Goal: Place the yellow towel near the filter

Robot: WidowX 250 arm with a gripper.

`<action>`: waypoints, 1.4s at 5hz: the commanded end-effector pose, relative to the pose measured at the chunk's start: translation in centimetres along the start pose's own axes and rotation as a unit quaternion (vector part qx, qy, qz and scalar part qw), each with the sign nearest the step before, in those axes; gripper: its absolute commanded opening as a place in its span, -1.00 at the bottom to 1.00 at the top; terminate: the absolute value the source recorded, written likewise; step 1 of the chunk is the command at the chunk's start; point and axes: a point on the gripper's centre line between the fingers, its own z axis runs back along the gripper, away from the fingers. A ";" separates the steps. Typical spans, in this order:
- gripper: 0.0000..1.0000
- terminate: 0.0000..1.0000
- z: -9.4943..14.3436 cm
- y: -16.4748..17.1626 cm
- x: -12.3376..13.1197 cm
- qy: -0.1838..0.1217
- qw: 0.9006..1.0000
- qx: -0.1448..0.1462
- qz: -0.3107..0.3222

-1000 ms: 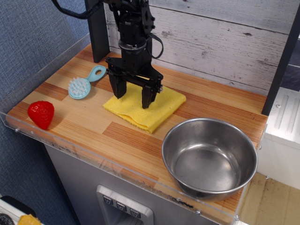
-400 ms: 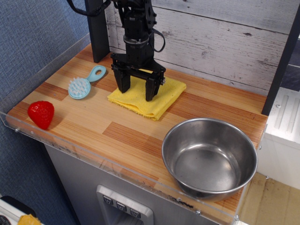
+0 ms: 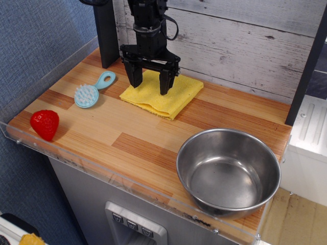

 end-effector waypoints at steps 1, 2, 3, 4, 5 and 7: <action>1.00 -1.00 4.4 0.1 1.0 -0.046 0.999 0.005 -0.002; 1.00 -1.00 7.2 -0.1 1.6 -0.076 0.997 0.010 -0.004; 1.00 -1.00 10.0 -0.2 2.2 -0.101 0.995 0.014 -0.007; 1.00 -1.00 11.5 -0.2 2.3 -0.109 0.994 0.009 -0.012; 1.00 -1.00 12.5 -0.6 2.2 -0.110 0.994 0.001 -0.017; 1.00 -1.00 14.8 -1.9 0.1 -0.112 0.993 -0.021 -0.022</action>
